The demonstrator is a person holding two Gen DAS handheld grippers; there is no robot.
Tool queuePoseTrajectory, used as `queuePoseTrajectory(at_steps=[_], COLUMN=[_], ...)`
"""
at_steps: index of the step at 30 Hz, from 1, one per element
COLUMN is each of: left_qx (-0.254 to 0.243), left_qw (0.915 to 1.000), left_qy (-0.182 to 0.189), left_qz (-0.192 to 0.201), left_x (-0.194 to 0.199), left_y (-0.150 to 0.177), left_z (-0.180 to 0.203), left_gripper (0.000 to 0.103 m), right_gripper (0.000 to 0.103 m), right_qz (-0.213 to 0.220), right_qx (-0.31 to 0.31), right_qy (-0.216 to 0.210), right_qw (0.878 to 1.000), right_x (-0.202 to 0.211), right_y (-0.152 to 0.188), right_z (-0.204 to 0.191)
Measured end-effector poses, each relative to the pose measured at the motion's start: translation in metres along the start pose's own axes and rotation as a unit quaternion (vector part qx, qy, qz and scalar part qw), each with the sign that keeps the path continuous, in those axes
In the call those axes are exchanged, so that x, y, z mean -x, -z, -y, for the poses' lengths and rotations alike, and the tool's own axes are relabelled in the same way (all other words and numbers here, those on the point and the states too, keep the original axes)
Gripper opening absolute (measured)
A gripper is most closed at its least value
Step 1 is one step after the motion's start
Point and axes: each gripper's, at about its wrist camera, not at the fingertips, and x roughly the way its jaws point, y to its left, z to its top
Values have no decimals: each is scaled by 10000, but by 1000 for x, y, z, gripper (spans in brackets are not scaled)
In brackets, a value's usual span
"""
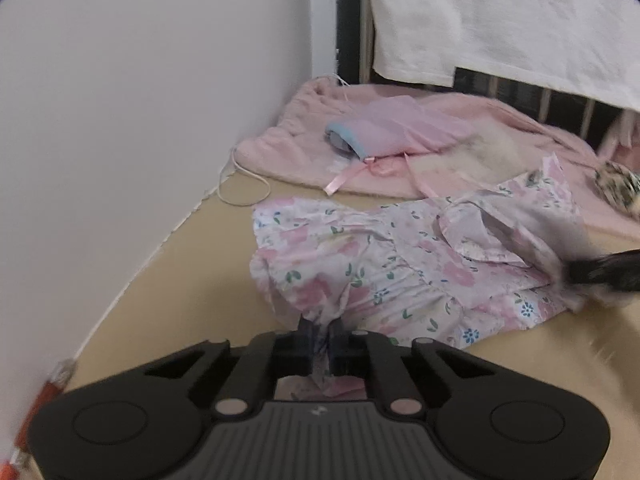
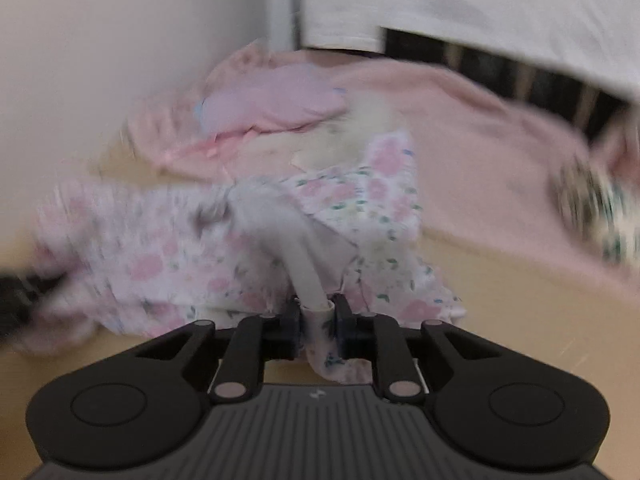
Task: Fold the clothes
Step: 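Grasp the floral dress with both grippers and spread it flat on the bed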
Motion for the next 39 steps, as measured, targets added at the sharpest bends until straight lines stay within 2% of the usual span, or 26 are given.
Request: queuePoseTrajectory(at_steps=[3,6,9,12,13,14,15,16,17,18,19,20,22,23,24,25,26,27,28,29,30,31,33,34,37,39], left_qx=[-196,-391,-562,-543,-511,-480,-551,-634,-718,-838,-962,-1084,-1520,-1790,-1991,-2181,-2369,-2370,-2347,-2324,-2269,-2211,-2246,-2268,-2329,-2861], left_qw=[9991,9969,9967,9975,9978,9981,9975,9965,9954,9932,9890,9829,9660,9562,9536,9514,9485,9511,9541,9569,9589,9608,9550,9516,9400,9246], left_qy=[357,582,367,197,152,107,11,-92,-195,123,494,865,1587,1885,1922,1926,1928,1857,1775,1694,1670,1654,1916,2056,2471,2498], left_qz=[150,354,449,414,396,379,448,528,608,800,1006,1209,1365,1344,1187,1014,841,697,556,416,338,267,278,288,316,277], left_x=[44,87,109,116,117,118,126,134,142,153,166,178,186,182,172,161,149,141,133,126,122,119,123,126,134,129], left_y=[24,47,66,79,83,87,88,89,90,89,87,86,83,83,83,84,84,83,83,82,82,82,82,82,82,82], left_z=[-3,-1,8,10,11,11,13,15,18,22,27,31,46,55,62,69,76,75,73,71,66,62,55,51,41,52], left_gripper=[3,3,3,4,8,16,20,31,41,45,56,70,84,84,84,79,68,62,53,53,53,54,54,57,85,85], right_gripper=[11,11,10,11,14,24,31,44,51,54,64,71,74,74,73,58,9,4,3,3,3,9,40,57,57,59], right_qz=[282,871,1350,1555,1506,1462,1518,1579,1674,1766,1824,1706,1462,1315,1163,993,812,675,790,928,1207,1490,1681,1588,1806,1618], right_qx=[-935,-1836,-3039,-3707,-3703,-3631,-3512,-3360,-3042,-2719,-2378,-1974,-1331,-1090,-858,-708,-695,-742,-1134,-1538,-2049,-2694,-3871,-4065,-3423,-2316], right_qy=[-947,-1817,-1827,-43,609,1180,1483,1704,1464,1221,931,402,-344,-492,-599,-477,-360,-278,-391,-460,-258,74,624,847,1051,526], right_qw=[9907,9621,9252,9156,9146,9126,9119,9128,9263,9381,9495,9645,9797,9841,9877,9914,9936,9946,9896,9827,9710,9514,9044,8957,9161,9578], right_x=[75,167,227,257,264,271,281,291,297,304,310,306,295,283,270,252,237,224,220,217,218,219,222,226,251,255], right_y=[36,87,148,210,225,238,247,254,253,252,250,242,227,220,213,207,200,194,186,180,176,175,184,188,205,203], right_z=[33,69,116,147,152,153,149,144,133,123,112,99,71,60,49,46,50,56,73,90,114,140,190,201,184,146])
